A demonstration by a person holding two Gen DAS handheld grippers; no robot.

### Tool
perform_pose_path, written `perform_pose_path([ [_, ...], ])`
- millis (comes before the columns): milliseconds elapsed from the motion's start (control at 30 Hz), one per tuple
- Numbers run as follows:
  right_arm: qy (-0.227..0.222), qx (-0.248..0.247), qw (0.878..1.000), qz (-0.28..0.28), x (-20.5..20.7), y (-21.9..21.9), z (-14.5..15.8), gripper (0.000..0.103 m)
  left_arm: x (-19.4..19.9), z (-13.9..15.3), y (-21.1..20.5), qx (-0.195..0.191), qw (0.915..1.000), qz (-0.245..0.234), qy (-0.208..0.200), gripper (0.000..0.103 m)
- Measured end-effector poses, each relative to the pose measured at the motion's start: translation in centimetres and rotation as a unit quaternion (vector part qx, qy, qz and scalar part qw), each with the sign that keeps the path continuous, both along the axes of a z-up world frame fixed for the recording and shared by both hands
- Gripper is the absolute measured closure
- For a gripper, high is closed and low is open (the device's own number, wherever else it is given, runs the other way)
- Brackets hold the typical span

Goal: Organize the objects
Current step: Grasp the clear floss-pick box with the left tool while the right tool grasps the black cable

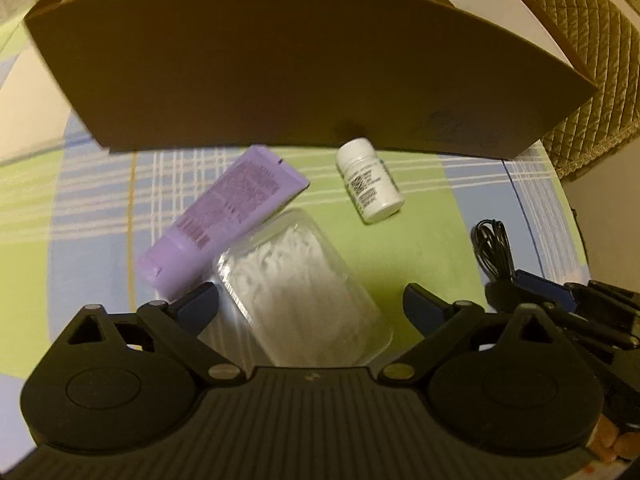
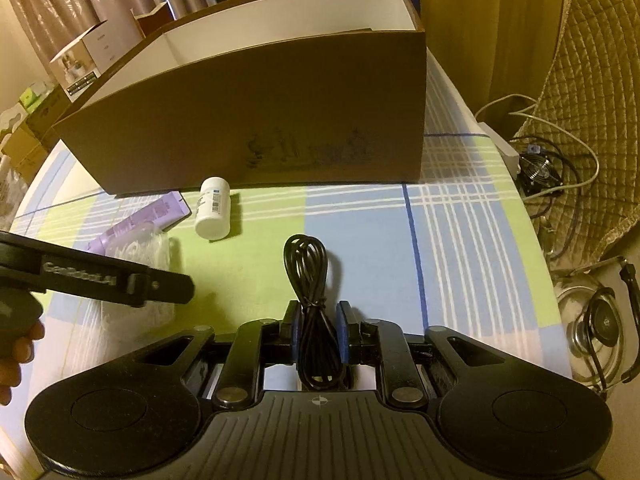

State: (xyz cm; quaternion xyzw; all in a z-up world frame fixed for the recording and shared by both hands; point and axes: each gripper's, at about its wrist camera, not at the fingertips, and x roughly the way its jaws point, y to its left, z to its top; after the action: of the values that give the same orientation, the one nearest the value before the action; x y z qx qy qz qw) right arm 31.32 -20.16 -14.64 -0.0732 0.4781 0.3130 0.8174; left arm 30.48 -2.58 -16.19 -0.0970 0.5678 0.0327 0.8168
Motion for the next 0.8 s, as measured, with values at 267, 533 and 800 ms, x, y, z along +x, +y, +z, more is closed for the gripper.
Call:
perform_pose_path([
  [267, -0.009, -0.004, 1.0, 0.004, -0.1, 0.3, -0.1, 0.089, -0.4, 0.3, -0.4, 0.04, 0.9972, -0.056, -0.028, 0.044],
  [533, -0.009, -0.012, 1.0, 0.018, -0.9, 0.6, -0.1, 0.089, -5.2, 0.6, 1.2, 0.035, 0.9935, -0.104, -0.027, 0.048],
  [800, -0.013, -0.018, 0.999, 0.034, -2.7, 1.1, -0.1, 0.089, -7.6, 1.0, 3.9, 0.027, 0.9976, -0.063, -0.012, 0.048],
])
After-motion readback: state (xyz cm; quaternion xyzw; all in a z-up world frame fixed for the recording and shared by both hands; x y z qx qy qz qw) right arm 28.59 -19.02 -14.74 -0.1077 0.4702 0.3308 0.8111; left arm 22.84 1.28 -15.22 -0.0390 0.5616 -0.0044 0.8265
